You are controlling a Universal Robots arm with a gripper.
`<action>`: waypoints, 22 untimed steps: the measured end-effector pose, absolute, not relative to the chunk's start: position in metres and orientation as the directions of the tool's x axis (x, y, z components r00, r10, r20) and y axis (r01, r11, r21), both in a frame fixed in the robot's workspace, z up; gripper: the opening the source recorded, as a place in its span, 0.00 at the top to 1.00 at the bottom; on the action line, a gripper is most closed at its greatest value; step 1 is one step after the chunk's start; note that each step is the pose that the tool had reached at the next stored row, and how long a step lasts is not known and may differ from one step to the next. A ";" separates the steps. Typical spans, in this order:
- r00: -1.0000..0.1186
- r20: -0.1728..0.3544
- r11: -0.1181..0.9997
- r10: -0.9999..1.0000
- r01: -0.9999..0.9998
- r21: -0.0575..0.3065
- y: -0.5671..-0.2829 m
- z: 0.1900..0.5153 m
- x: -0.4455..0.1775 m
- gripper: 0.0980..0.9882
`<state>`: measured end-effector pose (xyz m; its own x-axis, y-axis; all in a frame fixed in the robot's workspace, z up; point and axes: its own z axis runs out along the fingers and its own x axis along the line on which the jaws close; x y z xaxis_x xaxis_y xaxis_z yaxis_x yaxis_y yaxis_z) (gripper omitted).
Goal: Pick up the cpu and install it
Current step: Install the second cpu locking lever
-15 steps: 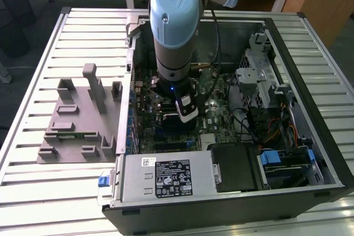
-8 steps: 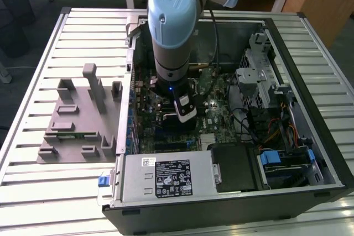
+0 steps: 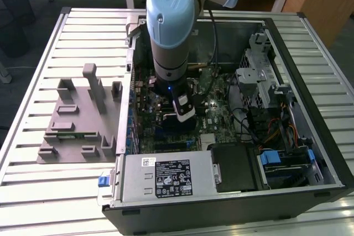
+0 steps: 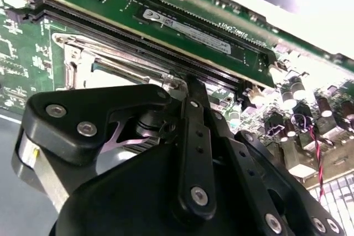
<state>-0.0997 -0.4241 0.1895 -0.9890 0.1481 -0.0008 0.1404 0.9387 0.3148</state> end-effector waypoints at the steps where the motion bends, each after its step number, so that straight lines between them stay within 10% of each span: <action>1: -0.989 0.000 0.939 0.148 0.140 0.314 -0.424 0.192 -0.100 0.99; 22: -0.989 -0.011 0.955 0.148 0.140 0.261 -0.410 0.198 -0.089 0.99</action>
<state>-0.0888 -0.4100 0.1985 -0.9889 0.1480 -0.0108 0.1401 0.9551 0.2611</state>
